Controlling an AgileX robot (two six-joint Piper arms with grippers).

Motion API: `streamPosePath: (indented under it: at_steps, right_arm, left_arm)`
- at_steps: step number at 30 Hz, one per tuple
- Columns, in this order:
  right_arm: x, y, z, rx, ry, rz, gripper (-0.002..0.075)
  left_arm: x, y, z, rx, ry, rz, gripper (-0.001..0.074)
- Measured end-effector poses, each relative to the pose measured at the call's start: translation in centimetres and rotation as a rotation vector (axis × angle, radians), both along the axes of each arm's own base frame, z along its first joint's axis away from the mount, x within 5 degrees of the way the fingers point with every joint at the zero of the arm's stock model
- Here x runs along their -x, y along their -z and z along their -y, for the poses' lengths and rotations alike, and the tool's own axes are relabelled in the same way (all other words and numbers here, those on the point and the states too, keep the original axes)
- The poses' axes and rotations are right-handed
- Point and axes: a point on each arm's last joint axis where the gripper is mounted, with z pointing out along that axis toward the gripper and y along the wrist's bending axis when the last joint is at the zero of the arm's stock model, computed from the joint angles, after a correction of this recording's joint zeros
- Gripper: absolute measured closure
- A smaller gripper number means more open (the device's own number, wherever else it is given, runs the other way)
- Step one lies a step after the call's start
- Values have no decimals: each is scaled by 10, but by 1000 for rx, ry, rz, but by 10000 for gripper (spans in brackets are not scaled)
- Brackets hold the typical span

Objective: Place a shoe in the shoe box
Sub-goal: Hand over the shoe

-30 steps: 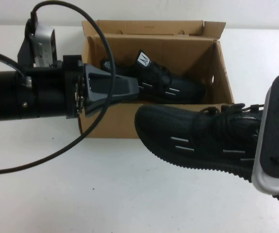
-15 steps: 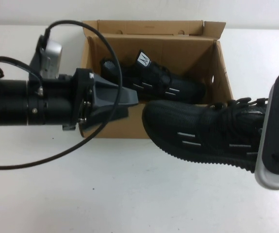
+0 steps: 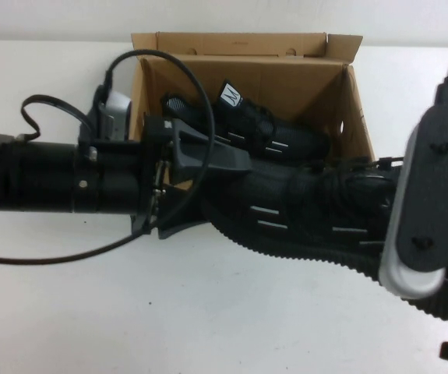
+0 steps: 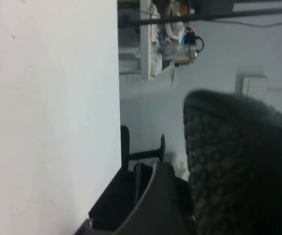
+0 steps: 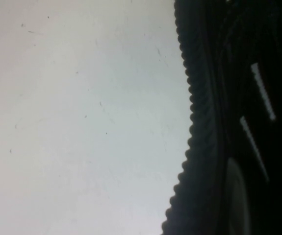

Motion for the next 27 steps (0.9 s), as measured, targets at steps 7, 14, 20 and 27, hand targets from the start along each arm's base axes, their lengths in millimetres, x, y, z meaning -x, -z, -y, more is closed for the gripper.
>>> streamPosePath:
  at_steps: [7, 14, 20, 27]
  right_arm:
    - [-7, 8, -11, 26, -3, -23, 735]
    - [-7, 9, -10, 29, -2, -32, 735]
    - [-5, 0, -12, -19, 10, -42, 671]
    - [-7, -44, -11, -227, 128, 7, 224]
  left_arm:
    - [5, 1, 9, -10, 27, 13, 323]
    - [3, 4, 9, -26, 35, 84, 596]
    - [3, 4, 9, -29, 40, 105, 598]
    - [4, 5, 11, -34, 56, 131, 600]
